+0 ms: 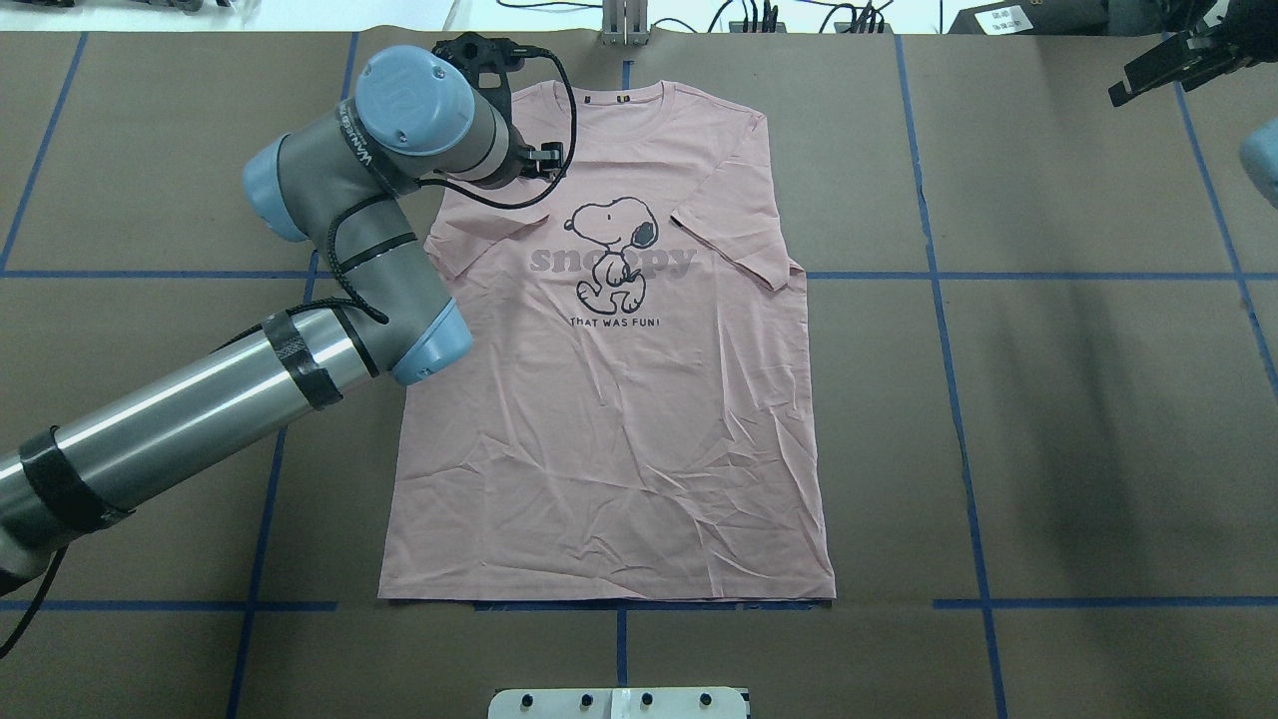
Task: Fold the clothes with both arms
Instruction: 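Move both grippers down to the hem corners nearest the robot, then grasp the two hem corners with the left and right grippers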
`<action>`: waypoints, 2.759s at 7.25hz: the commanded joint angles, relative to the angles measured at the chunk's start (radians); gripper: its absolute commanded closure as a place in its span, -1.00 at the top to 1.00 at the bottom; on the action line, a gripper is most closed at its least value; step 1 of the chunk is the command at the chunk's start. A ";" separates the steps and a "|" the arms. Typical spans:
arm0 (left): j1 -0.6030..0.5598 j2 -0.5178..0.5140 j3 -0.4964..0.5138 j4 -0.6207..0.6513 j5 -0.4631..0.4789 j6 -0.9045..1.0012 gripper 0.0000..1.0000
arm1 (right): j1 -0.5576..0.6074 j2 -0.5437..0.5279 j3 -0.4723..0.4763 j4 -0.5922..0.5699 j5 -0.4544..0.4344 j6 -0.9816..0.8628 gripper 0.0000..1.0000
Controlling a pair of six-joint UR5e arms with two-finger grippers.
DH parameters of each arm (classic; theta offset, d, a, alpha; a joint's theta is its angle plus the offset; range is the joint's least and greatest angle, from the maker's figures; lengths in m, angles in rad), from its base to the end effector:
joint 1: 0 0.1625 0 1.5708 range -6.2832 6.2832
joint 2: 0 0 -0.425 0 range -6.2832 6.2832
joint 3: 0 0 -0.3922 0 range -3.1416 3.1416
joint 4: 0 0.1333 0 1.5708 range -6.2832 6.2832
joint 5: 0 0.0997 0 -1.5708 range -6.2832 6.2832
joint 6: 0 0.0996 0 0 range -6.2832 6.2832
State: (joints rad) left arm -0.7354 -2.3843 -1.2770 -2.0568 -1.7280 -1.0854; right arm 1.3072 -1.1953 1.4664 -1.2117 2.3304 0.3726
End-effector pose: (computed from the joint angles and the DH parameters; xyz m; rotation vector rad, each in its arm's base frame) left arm 0.5037 -0.6144 0.2282 0.4578 0.9054 -0.1492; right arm -0.1087 -0.6510 0.4525 0.3390 -0.8829 -0.1385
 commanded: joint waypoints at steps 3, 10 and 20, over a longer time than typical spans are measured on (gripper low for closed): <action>0.080 0.256 -0.437 0.078 -0.056 0.015 1.00 | -0.359 -0.180 0.447 -0.005 -0.223 0.582 1.00; 0.445 0.684 -0.792 0.073 0.115 -0.315 0.73 | -1.113 -0.337 0.663 -0.014 -0.882 1.271 0.78; 0.568 0.766 -0.766 0.076 0.163 -0.429 -0.10 | -1.149 -0.345 0.672 -0.014 -0.959 1.296 0.99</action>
State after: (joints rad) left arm -0.1680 -1.6166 -2.0464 -1.9804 -1.5641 -1.5117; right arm 0.1580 -1.5401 2.1385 -1.2256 1.3753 1.6690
